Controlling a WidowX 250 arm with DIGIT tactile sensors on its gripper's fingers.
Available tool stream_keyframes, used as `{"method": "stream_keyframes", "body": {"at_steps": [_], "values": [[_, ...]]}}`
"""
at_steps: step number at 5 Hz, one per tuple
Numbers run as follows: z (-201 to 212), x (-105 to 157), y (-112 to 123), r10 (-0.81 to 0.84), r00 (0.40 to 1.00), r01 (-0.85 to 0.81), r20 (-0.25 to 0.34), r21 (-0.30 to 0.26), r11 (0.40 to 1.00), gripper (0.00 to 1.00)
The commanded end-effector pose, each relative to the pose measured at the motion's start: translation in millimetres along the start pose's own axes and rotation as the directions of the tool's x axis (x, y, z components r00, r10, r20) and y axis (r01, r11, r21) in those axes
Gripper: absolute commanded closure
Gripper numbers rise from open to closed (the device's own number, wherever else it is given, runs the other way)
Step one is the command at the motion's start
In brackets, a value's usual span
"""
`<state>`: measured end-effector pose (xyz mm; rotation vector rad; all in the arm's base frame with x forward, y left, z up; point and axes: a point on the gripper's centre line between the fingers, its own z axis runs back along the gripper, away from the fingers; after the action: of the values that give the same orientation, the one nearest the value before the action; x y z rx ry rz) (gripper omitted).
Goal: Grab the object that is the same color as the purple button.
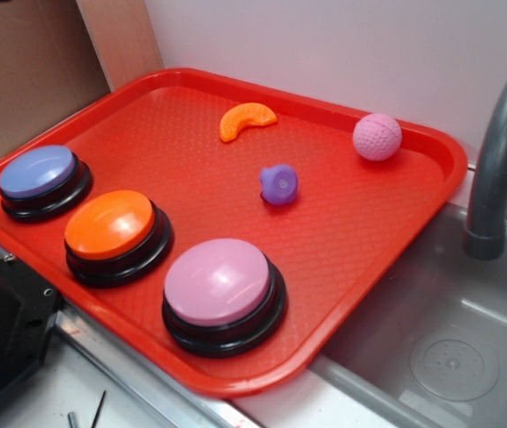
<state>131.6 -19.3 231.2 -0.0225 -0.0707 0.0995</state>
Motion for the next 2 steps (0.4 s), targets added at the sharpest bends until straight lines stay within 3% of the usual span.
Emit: {"method": "stream_keyframes", "body": {"at_steps": [1, 2], "values": [[-26, 31, -22, 0.108, 0.993, -0.107, 0.039, -0.024, 0.994, 0.0], [-47, 47, -35, 0.263, 0.962, -0.258, 0.069, -0.075, 0.963, 0.0]]}}
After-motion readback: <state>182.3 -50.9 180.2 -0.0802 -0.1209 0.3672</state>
